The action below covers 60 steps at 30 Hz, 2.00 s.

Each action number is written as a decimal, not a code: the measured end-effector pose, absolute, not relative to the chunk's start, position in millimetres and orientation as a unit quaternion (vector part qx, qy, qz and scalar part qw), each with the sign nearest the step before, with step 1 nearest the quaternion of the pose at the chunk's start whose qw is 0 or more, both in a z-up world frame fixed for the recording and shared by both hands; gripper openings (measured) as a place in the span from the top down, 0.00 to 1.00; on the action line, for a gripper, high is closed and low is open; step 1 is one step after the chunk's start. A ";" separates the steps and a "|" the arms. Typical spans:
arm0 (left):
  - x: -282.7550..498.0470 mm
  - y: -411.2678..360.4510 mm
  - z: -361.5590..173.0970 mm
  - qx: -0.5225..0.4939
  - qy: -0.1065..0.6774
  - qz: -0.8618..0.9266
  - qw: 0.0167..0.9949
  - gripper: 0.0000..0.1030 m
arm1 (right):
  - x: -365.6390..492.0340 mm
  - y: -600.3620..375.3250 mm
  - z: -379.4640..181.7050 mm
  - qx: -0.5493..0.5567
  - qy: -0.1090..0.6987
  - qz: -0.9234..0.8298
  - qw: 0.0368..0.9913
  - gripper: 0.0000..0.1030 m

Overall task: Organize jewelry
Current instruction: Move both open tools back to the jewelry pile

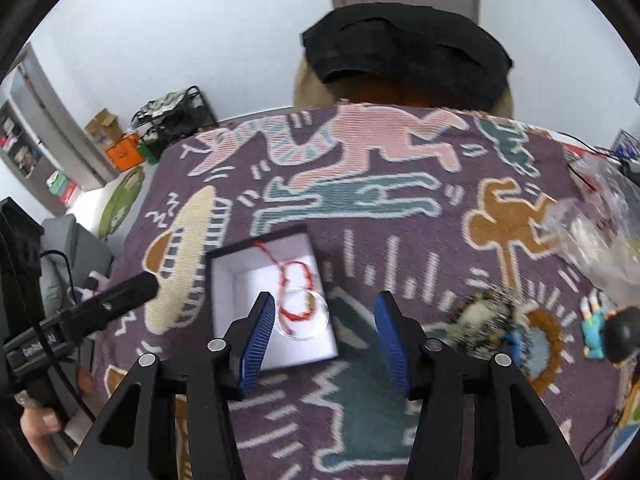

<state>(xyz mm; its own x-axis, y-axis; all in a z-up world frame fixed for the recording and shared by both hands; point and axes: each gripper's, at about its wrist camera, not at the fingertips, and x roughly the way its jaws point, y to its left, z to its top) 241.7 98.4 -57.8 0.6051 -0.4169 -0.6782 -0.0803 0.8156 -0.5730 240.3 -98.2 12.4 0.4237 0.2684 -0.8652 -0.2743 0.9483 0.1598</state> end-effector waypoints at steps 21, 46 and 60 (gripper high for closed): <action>272.8 -46.9 -41.8 -0.183 0.459 -0.200 0.846 0.25 | 216.3 -268.5 -9.7 0.060 0.526 0.001 0.849 0.32; 307.7 -163.0 -71.8 -0.070 0.504 -0.255 0.822 0.43 | 179.6 -363.2 -41.7 0.150 0.495 -0.074 0.853 0.33; 317.8 -206.0 -109.4 -0.041 0.541 -0.266 0.796 0.82 | 173.3 -373.8 -73.5 0.223 0.491 -0.049 0.841 0.51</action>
